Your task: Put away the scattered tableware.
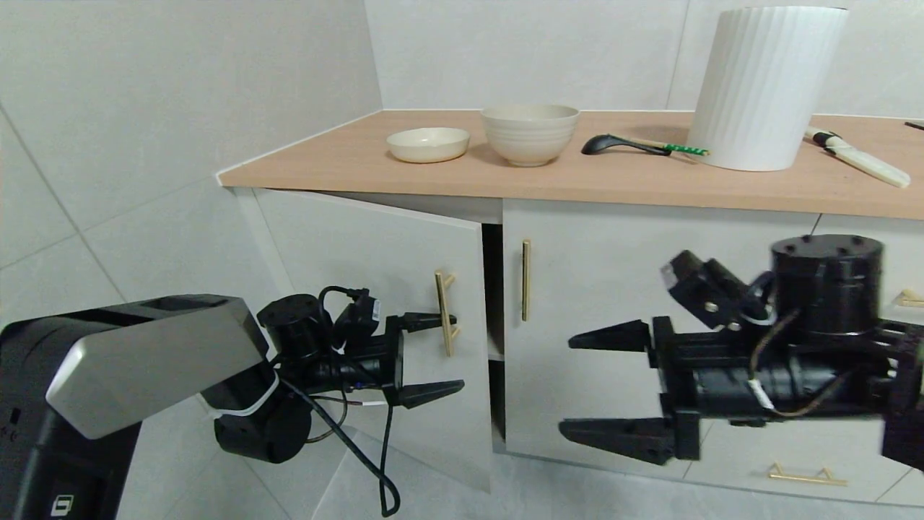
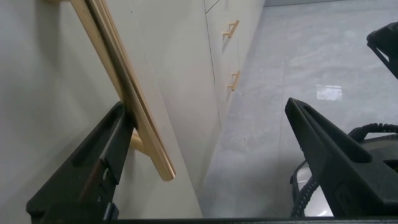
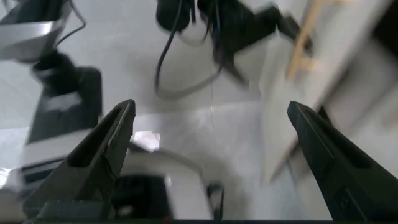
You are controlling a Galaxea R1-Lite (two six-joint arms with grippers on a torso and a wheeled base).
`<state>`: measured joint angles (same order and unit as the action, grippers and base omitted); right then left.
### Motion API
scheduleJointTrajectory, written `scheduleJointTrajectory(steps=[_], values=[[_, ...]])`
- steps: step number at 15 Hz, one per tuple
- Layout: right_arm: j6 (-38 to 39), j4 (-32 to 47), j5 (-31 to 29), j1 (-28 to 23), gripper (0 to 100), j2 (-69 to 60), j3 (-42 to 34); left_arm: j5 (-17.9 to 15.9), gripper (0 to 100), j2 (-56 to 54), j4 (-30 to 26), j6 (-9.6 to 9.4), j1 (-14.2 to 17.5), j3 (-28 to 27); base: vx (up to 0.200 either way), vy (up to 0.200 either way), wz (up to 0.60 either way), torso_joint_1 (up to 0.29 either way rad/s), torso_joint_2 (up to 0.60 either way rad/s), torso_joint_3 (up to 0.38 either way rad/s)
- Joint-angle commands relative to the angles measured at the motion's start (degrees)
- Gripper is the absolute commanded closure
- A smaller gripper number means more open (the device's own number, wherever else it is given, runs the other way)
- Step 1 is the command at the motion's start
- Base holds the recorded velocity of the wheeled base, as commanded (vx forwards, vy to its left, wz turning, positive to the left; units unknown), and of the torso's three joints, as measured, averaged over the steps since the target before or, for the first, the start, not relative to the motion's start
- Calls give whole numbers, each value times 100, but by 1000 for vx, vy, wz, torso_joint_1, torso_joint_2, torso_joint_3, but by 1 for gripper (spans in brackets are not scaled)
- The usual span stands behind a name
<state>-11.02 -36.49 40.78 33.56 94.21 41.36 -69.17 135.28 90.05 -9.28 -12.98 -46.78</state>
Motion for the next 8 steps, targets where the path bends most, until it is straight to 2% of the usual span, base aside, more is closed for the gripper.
scheduleJointTrajectory(steps=[1,4,8], values=[[3,-192,0,362,0,1442,988,-35,0,34,-5,5,-20,-25,0,0,0,0,0,0],[74,-438,18,537,0,2409,2104,-44,0,7,-5,-4,-82,-42,0,0,0,0,0,0],[82,-535,9,581,0,2840,2631,-44,0,-89,-5,5,-82,-42,0,0,0,0,0,0]])
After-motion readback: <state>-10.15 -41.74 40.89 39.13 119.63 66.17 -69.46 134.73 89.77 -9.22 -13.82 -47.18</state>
